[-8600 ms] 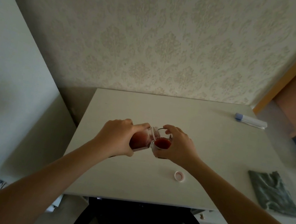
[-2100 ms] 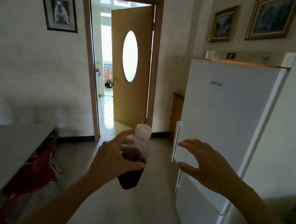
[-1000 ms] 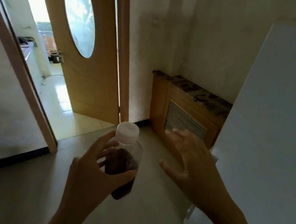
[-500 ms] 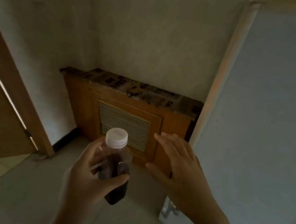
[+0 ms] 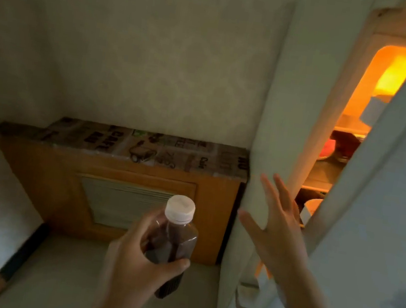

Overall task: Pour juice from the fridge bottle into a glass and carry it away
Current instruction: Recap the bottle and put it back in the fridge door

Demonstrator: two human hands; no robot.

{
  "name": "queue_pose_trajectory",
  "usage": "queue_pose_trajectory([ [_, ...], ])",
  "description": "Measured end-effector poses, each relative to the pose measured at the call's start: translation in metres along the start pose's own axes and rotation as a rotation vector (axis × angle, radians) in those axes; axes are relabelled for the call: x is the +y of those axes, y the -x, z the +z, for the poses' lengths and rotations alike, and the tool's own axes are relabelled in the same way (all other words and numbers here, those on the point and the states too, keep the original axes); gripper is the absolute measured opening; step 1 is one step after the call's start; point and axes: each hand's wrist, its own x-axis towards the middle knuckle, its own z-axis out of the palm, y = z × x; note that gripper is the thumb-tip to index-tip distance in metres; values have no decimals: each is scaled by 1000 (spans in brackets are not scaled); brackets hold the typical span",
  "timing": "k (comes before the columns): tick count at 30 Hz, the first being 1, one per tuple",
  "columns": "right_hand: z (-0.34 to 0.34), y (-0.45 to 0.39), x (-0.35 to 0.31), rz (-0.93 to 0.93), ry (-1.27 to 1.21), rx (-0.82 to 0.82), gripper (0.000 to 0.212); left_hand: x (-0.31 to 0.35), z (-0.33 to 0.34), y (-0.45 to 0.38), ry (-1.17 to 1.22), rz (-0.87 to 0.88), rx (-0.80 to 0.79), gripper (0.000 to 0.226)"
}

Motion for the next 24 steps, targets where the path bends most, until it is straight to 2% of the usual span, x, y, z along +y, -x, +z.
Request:
queue_pose_trajectory([
  [4, 4, -20, 12, 222, 51, 175, 82, -7, 16, -64, 108, 9, -216, 81],
  [9, 8, -31, 6, 413, 166, 208, 81, -1, 39, -127, 204, 208, -452, 88],
  [15, 9, -17, -1, 527, 239, 276, 71, 20, 79, -169, 343, 283, -741, 90],
  [17, 5, -9, -5, 512, 275, 316, 65, 32, 97, -180, 407, 290, -830, 88],
  [20, -1, 8, -10, 488, 260, 356, 56, 57, 128, -190, 498, 340, -850, 86],
  [24, -15, 33, -12, 551, 185, 432, 53, 97, 168, -182, 604, 433, -901, 84],
])
